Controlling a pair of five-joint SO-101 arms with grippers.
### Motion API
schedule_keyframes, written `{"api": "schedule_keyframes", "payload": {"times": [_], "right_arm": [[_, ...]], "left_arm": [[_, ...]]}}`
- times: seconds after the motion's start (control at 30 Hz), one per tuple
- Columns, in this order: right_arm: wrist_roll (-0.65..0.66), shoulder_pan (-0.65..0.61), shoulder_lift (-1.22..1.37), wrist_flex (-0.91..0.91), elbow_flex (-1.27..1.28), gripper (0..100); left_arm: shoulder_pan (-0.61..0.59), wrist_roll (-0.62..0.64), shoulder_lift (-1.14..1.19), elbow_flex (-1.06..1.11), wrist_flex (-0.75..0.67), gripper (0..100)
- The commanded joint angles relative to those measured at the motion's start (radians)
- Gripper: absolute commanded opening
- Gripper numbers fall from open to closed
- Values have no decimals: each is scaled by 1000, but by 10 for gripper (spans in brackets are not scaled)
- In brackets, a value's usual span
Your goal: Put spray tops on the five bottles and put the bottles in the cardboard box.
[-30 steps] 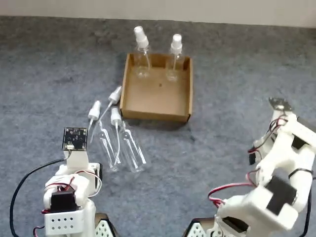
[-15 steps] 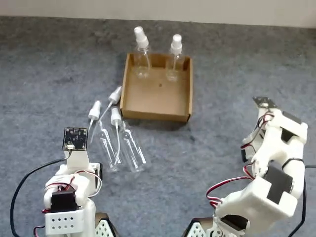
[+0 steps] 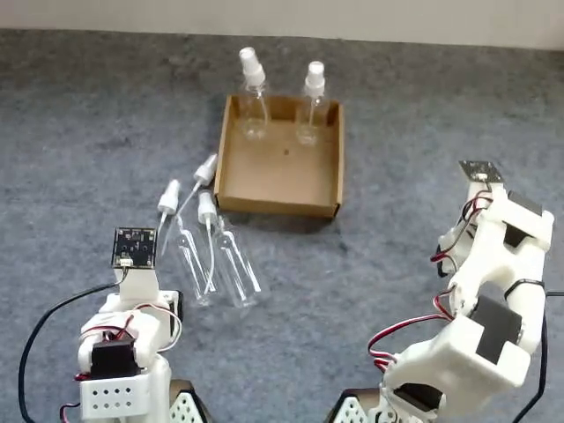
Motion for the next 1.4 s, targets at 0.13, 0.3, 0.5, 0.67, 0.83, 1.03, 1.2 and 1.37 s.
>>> {"api": "schedule_keyframes", "payload": {"times": [0.13, 0.3, 0.5, 0.67, 0.83, 1.03, 1.2, 1.37], "right_arm": [[61, -7, -8, 42, -54, 181], [64, -5, -10, 45, -54, 90], [61, -10, -18, 53, -54, 2], [68, -8, -50, 77, -56, 4], [68, -15, -154, 82, -48, 4], [68, -67, -245, 82, -44, 4], [66, -122, -275, 125, -44, 4], [54, -194, -294, 139, -42, 4]], "left_arm": [[12, 6, -5, 19, 6, 158], [12, 6, -7, 19, 3, 158], [-28, -103, -8, 7, -146, 162], [-143, -433, -5, -96, -233, 161], [-140, -514, 42, -352, -123, 162], [-137, -517, 564, -845, 18, 162], [-131, -451, 1141, -1328, 120, 162], [-45, -391, 1626, -1685, 158, 162]]}}
